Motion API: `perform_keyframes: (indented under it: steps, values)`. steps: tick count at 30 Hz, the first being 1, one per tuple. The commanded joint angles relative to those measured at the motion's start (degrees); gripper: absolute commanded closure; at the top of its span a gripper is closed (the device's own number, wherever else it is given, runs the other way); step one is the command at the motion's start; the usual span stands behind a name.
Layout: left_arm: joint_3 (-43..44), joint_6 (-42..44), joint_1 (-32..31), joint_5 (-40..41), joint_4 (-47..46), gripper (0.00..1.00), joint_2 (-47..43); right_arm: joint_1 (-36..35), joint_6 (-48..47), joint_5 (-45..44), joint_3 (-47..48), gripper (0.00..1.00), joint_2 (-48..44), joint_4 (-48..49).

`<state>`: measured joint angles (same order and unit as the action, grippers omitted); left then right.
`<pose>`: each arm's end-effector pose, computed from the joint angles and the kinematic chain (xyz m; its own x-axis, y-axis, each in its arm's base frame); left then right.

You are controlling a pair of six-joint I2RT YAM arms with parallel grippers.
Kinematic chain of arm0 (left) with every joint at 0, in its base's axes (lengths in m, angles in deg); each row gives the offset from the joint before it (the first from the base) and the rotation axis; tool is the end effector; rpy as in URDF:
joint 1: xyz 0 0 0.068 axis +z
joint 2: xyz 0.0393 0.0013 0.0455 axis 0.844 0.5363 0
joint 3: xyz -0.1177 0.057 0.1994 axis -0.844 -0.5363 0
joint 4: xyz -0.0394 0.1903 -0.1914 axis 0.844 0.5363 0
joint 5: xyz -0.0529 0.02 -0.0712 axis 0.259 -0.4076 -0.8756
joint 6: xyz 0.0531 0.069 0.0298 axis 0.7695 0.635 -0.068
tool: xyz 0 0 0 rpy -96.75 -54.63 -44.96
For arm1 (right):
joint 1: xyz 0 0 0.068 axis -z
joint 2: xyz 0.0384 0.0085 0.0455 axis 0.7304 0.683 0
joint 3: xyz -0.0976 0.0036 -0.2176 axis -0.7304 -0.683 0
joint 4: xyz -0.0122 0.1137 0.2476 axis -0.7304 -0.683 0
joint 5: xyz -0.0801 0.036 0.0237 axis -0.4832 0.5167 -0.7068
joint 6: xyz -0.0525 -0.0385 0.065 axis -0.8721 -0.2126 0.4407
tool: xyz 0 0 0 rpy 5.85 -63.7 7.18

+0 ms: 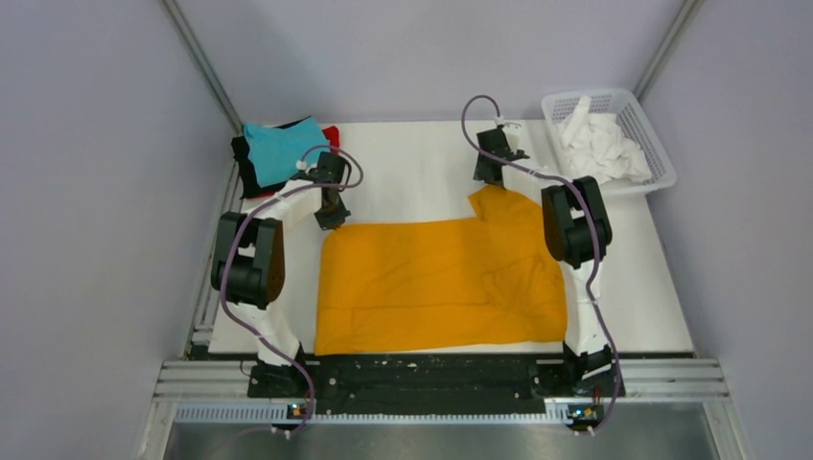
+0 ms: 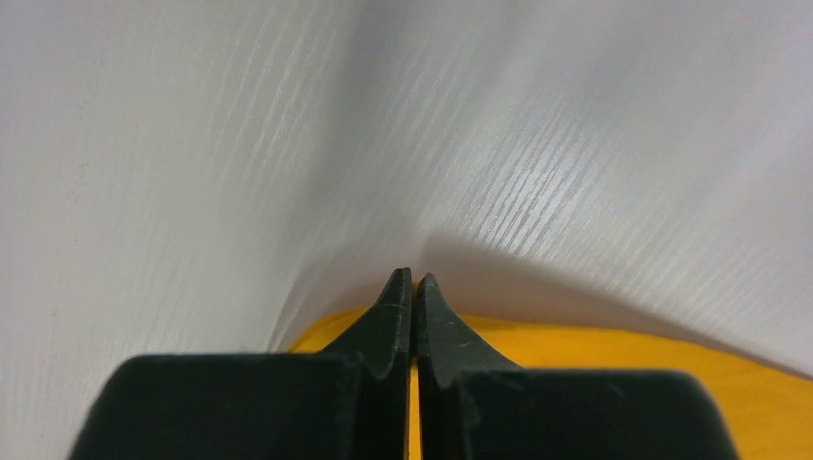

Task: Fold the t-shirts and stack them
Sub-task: Fold the other side of the tshirt into a rectangle

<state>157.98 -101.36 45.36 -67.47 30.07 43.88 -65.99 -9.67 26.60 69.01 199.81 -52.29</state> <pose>0.3825 -0.0617 0.1047 -0.7808 -0.4348 -0.4486 -0.4615 0.8855 -0.0550 0.4893 0.1322 0.0913 -0.6485 0.1892 -0.7373 0.2748 0.9615 0.0050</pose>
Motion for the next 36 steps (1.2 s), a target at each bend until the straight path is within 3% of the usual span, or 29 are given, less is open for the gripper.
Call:
perform_keyframes:
  steps: [1,9,12,14,27,31,36]
  values:
    - [0.10,0.23,-0.10,0.72,-0.44,1.00,-1.07,0.42,0.88,-2.54,0.49,0.39,0.86,-3.92]
    - [0.10,-0.28,-0.10,1.99,0.40,1.00,-2.23,0.51,4.02,-4.44,-11.94,0.71,-6.68,2.19]
    - [-0.32,-0.66,-0.10,2.46,0.46,1.00,-2.80,0.52,4.32,-5.27,-14.42,0.91,-8.51,4.54]
    - [-0.29,-0.73,-0.10,2.56,0.26,1.00,-2.85,0.53,3.66,-5.16,-14.95,1.00,-9.04,6.15]
    - [10.97,0.12,2.32,6.14,3.43,1.00,4.54,1.51,-5.46,-3.74,1.76,1.00,-2.94,4.34]
    - [11.50,0.06,2.45,5.08,3.53,1.00,5.21,1.49,-6.18,-1.26,-1.03,1.00,-6.27,5.28]
    - [6.85,-0.47,2.45,1.99,1.70,1.00,3.18,1.41,-5.29,3.77,-11.39,1.00,-14.75,7.76]
